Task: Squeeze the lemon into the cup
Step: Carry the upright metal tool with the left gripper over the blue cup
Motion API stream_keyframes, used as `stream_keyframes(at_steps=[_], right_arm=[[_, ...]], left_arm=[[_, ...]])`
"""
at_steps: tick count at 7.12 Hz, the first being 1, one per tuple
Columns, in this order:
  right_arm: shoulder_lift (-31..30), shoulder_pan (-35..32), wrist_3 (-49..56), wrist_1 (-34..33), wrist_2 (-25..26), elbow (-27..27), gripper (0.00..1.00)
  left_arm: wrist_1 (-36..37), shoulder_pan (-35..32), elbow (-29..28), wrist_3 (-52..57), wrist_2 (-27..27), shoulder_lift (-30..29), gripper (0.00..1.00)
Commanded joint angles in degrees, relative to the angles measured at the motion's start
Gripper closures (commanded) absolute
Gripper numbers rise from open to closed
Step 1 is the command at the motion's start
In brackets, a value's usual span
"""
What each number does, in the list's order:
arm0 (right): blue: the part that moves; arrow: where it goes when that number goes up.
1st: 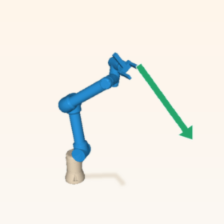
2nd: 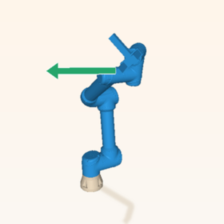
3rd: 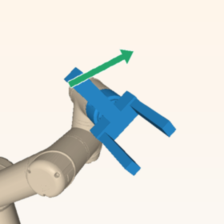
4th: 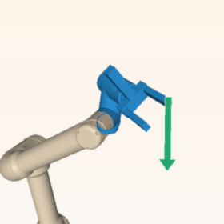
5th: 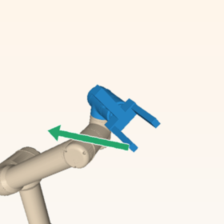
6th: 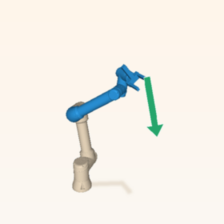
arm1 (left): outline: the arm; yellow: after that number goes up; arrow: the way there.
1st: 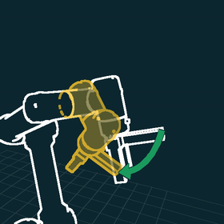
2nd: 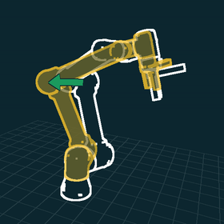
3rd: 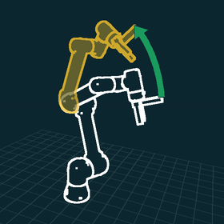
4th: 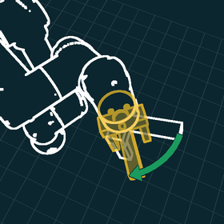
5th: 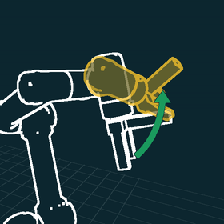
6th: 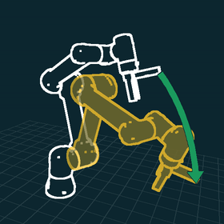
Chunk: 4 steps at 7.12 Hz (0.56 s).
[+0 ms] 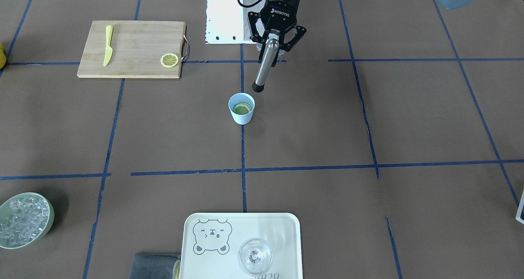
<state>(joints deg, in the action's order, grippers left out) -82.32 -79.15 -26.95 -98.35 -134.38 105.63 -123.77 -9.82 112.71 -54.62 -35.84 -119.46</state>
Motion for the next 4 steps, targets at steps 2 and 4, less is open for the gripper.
stream_keyframes(at_steps=[2, 4], right_arm=[[-0.12, -0.22, 0.41, -0.09, 0.00, -0.16, 0.00], [-0.12, -0.22, 0.41, -0.09, 0.00, -0.16, 0.00]], left_arm=[[-1.12, 0.77, -5.82, -0.13, -0.11, -2.71, 1.00], [-2.43, 0.94, -9.07, -0.49, -0.11, -4.02, 1.00]])
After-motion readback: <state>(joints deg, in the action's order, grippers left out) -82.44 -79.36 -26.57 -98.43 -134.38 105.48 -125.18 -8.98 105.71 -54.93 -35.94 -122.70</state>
